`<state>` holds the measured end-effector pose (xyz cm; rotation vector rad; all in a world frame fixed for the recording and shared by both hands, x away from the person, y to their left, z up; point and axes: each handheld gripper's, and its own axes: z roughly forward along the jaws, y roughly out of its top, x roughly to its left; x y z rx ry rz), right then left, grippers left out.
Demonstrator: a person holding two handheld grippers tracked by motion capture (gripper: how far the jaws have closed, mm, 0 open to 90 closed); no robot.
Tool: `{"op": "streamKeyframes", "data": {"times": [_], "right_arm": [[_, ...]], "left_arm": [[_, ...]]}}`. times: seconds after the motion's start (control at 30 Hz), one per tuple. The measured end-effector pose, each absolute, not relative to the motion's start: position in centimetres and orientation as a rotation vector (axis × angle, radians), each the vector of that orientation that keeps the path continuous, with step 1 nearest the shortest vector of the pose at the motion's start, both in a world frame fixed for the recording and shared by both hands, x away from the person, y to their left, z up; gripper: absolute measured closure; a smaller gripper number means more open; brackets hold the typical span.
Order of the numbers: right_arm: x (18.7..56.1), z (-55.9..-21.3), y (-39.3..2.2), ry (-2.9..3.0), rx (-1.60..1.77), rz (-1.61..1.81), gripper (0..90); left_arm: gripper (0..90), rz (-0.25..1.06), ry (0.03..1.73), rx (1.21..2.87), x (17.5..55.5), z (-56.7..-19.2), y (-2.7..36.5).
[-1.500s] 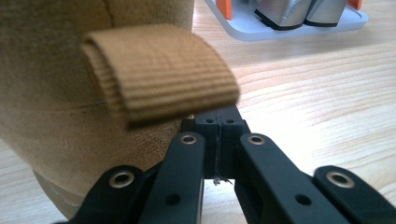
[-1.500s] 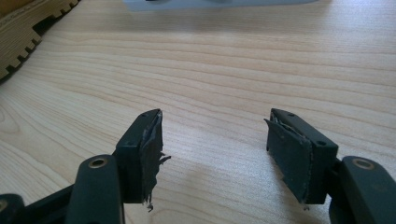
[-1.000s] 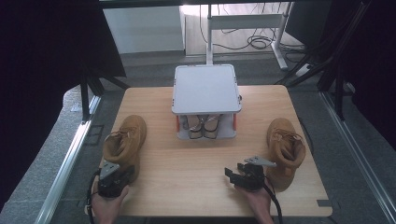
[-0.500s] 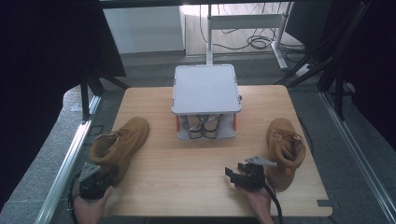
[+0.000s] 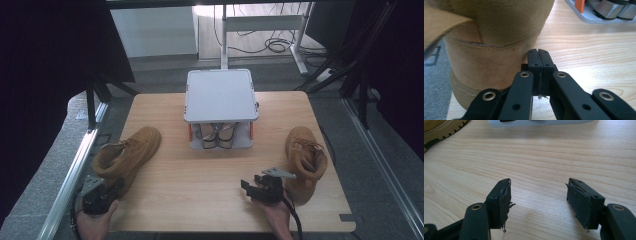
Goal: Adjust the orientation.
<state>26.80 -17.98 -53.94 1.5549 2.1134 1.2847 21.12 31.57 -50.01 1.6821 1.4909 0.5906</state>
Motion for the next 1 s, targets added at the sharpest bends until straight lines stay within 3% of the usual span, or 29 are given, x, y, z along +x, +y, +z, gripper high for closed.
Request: {"op": "streamKeyframes", "data": {"times": [0.3, 0.6, 0.8, 1.0], "right_arm": [[26.7, -53.9, -18.0, 2.121, 1.554, 1.284, 36.2], [26.1, -53.4, -18.3, 2.128, 1.522, 1.306, 42.4], [25.3, -53.0, -18.7, 2.152, 1.468, 1.279, 49.8], [25.0, -52.8, -18.9, 2.167, 1.419, 1.258, 59.8]], "left_arm": [[89.6, 0.567, 1.501, 1.682, 21.2, -50.4, 30.9], [87.6, 0.485, 1.355, 1.776, 23.0, -50.2, 25.5], [75.3, 0.431, 1.257, 1.847, 24.8, -50.1, 21.9], [66.6, 0.397, 1.233, 1.858, 25.5, -50.2, 21.0]]}}
